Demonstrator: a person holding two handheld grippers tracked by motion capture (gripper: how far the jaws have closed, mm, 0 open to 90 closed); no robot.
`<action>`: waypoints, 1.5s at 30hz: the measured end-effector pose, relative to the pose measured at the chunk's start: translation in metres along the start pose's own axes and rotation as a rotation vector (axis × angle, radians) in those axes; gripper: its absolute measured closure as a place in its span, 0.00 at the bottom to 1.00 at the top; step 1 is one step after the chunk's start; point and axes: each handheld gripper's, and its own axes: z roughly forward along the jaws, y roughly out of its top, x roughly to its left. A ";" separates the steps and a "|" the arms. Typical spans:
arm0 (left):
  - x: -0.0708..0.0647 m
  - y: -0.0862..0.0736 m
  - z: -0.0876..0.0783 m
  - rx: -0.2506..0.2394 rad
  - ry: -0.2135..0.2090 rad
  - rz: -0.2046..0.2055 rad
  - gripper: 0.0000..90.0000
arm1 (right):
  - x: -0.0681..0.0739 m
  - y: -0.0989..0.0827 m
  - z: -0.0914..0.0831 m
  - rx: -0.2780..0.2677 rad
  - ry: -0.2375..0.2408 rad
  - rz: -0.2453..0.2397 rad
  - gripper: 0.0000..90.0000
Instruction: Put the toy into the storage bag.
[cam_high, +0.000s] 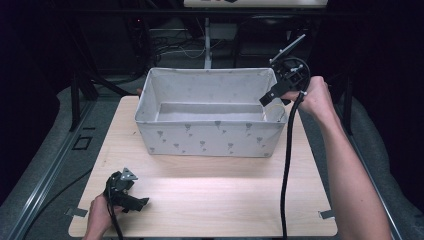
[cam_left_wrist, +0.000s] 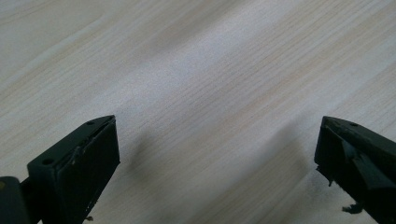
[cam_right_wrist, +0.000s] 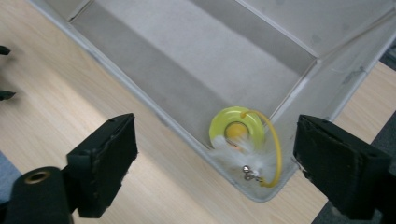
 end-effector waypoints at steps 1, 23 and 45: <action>0.000 0.000 0.000 0.001 -0.001 0.001 0.00 | 0.004 0.000 -0.002 -0.003 0.000 -0.013 0.13; 0.000 -0.001 0.001 -0.006 -0.006 -0.008 0.00 | 0.098 -0.041 0.006 0.032 0.073 -0.221 0.00; 0.000 -0.001 0.001 -0.013 -0.011 -0.015 0.00 | 0.139 -0.107 0.098 0.088 0.183 -0.280 0.00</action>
